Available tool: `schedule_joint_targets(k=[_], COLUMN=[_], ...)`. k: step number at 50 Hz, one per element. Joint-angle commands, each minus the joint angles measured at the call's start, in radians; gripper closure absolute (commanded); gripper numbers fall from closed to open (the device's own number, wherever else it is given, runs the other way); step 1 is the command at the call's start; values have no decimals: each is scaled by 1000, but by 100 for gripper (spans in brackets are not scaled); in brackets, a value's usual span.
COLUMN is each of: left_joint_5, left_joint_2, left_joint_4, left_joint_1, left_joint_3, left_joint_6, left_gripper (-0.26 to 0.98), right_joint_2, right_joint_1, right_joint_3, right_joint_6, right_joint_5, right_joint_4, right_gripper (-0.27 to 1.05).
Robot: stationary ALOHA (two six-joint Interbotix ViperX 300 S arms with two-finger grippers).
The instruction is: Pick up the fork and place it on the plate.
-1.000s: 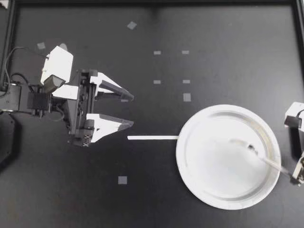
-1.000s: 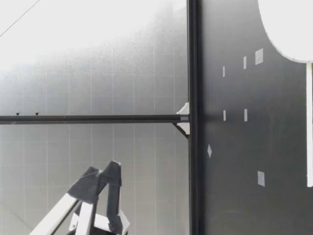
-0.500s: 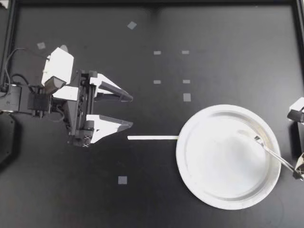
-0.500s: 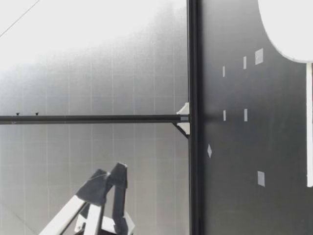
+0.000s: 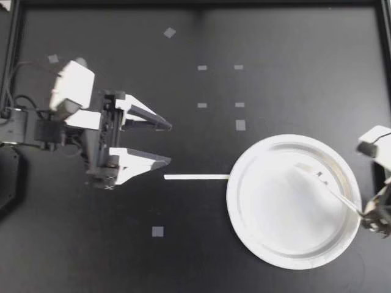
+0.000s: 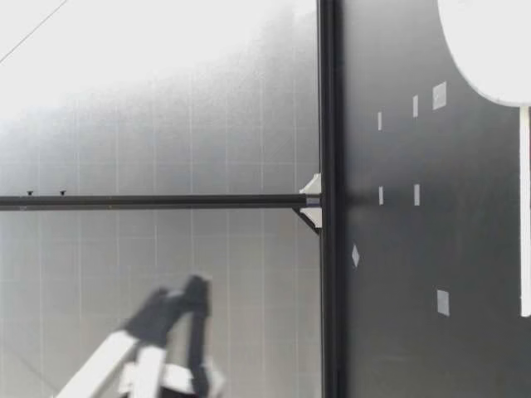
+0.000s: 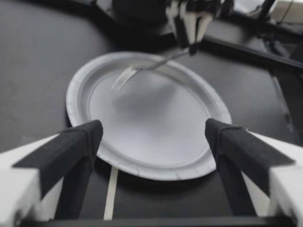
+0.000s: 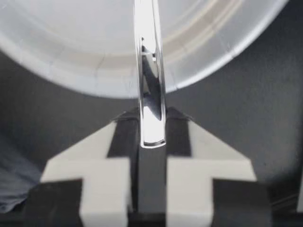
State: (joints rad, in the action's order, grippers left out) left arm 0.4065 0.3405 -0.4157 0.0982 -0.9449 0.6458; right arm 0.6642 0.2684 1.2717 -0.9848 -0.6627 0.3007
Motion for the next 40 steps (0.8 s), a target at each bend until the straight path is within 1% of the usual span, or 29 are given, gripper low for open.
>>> schedule_joint_targets(k=[1,9,15,24,31,35,40], left_joint_5=[15,17,17,17,17,17,17], left_joint_2=[37,66,84,100,115,124,140], left_joint_4=[-2,-2,-2,-2,-2,-2,-2], left_joint_1=[2,2,2,2,2,2,2], left_joint_3=[-8,-28,-43,-60,-78,-87,-97], left_joint_6=[-8,-8,-9,-9,-20,-28,-29], left_gripper=[-13,-13,-13,-13,-13,-13,-13], right_joint_2=[-87,-183,-233,-281,-298,-299,-291], right_joint_1=[26,55,60,58,60,60,58], right_joint_3=[-32,-40,-55,-75,-84,-86,-87], right_joint_6=[2,0,0,-8,-9,-8,-8], right_joint_5=[17,17,18,28,81,107,130], right_joint_4=[11,44,41,41,46,48,55], right_gripper=[94,94,94,94,93,91,84])
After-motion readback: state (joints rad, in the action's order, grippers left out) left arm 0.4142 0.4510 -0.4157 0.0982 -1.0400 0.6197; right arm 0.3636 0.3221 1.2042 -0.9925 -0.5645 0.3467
